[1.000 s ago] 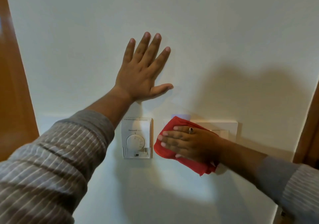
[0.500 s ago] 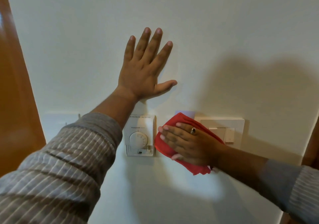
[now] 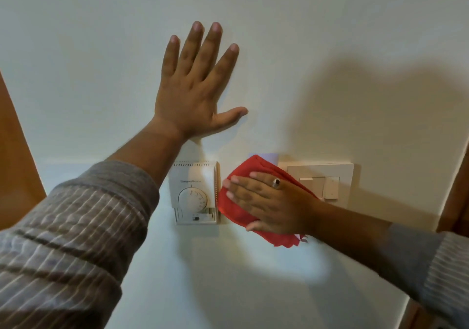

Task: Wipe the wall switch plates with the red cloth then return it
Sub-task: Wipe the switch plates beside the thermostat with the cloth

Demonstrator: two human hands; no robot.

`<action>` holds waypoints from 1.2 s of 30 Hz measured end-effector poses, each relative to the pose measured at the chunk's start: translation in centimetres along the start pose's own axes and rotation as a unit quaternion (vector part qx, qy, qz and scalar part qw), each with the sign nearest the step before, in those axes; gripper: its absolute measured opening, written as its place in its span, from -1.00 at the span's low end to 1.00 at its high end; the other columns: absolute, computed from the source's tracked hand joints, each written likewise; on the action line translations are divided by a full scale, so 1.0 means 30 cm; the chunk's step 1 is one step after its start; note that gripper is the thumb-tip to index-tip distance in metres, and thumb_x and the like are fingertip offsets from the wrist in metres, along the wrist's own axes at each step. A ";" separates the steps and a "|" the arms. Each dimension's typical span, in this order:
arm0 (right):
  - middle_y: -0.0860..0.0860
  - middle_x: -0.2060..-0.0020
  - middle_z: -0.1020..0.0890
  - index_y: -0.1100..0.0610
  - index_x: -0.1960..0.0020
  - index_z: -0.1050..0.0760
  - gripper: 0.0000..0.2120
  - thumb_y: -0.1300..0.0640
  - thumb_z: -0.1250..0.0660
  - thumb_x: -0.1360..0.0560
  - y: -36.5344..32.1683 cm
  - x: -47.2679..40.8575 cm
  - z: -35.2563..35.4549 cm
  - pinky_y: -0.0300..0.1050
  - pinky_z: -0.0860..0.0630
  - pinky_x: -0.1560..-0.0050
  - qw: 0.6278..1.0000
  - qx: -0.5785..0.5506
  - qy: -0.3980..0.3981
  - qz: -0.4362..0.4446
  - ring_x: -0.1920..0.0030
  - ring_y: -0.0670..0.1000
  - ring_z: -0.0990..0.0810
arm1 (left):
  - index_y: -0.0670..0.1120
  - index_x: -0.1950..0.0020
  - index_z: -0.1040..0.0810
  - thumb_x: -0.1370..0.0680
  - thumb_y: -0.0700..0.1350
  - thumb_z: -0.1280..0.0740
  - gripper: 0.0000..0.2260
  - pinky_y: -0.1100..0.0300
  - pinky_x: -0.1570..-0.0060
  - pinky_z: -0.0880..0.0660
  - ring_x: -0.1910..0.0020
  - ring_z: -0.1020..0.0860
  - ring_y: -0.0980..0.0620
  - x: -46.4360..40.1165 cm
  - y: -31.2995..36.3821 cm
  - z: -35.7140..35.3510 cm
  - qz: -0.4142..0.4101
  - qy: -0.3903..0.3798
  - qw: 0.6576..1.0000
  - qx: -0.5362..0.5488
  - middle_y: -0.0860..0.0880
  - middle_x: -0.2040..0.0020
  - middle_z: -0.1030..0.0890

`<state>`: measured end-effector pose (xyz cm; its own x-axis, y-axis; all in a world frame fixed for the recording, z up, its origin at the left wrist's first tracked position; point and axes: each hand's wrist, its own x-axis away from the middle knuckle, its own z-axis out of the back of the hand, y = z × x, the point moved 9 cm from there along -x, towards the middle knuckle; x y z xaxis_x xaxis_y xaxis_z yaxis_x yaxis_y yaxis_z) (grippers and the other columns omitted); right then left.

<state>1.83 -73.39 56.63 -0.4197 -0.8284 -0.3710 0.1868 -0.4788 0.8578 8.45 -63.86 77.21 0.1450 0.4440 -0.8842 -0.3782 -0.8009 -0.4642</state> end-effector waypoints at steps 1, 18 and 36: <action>0.15 -0.57 -0.17 0.20 -0.59 -0.14 -0.34 -0.18 -0.14 -0.66 0.003 0.038 0.004 0.09 0.04 -0.59 1.000 -0.003 0.000 0.016 -0.60 0.18 -0.04 | -0.04 -0.66 -0.14 -0.50 0.52 -0.09 -0.10 -0.37 -0.52 -0.12 -0.60 -0.21 -0.37 0.004 -0.001 0.001 -0.001 0.002 1.000 0.001 -0.27 -0.63 -0.24; 0.11 -0.59 -0.15 0.17 -0.60 -0.13 -0.43 -0.08 -0.12 -0.69 0.002 0.053 -0.021 0.09 0.07 -0.60 0.999 -0.024 0.019 0.023 -0.61 0.15 -0.04 | -0.07 -0.66 -0.16 -0.51 0.50 -0.12 -0.10 -0.39 -0.51 -0.14 -0.59 -0.21 -0.38 0.003 0.000 0.008 -0.001 -0.002 1.000 0.001 -0.29 -0.63 -0.24; 0.11 -0.60 0.00 0.17 -0.61 -0.04 -0.36 -0.12 -0.14 -0.68 -0.059 0.048 -0.049 0.09 0.12 -0.59 0.998 0.011 0.042 -0.036 -0.61 0.16 0.04 | -0.05 -0.67 -0.09 -0.49 0.54 -0.08 -0.07 -0.40 -0.52 -0.10 -0.60 -0.18 -0.40 0.019 -0.005 0.004 0.023 -0.020 1.000 0.003 -0.28 -0.64 -0.21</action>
<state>2.21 -74.17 54.05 -0.3545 -0.8144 -0.4594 0.1388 -0.5318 0.8354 8.49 -63.44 76.77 0.0900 0.4221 -0.9021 -0.3891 -0.8188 -0.4220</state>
